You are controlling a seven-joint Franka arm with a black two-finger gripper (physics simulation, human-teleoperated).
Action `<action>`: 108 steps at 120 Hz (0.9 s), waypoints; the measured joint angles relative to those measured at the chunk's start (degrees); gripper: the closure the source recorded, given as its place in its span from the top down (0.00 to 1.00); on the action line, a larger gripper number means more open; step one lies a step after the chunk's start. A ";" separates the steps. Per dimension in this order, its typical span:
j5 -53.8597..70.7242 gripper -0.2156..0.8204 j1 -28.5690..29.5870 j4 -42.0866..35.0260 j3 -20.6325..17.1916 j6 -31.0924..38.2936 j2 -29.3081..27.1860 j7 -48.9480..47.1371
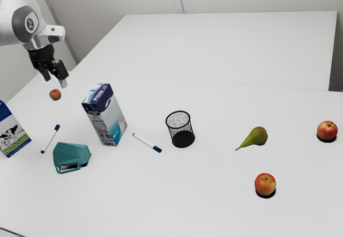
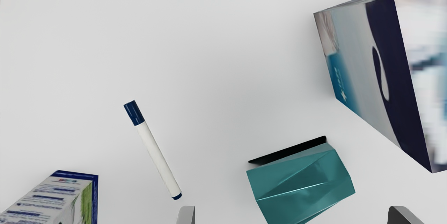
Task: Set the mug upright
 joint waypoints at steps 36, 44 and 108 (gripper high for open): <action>-10.24 0.79 6.78 -5.04 3.50 2.65 0.80 1.17; -14.94 0.79 9.04 -5.70 3.64 2.80 2.72 2.76; -34.42 0.79 13.14 -15.75 5.42 3.18 8.50 7.30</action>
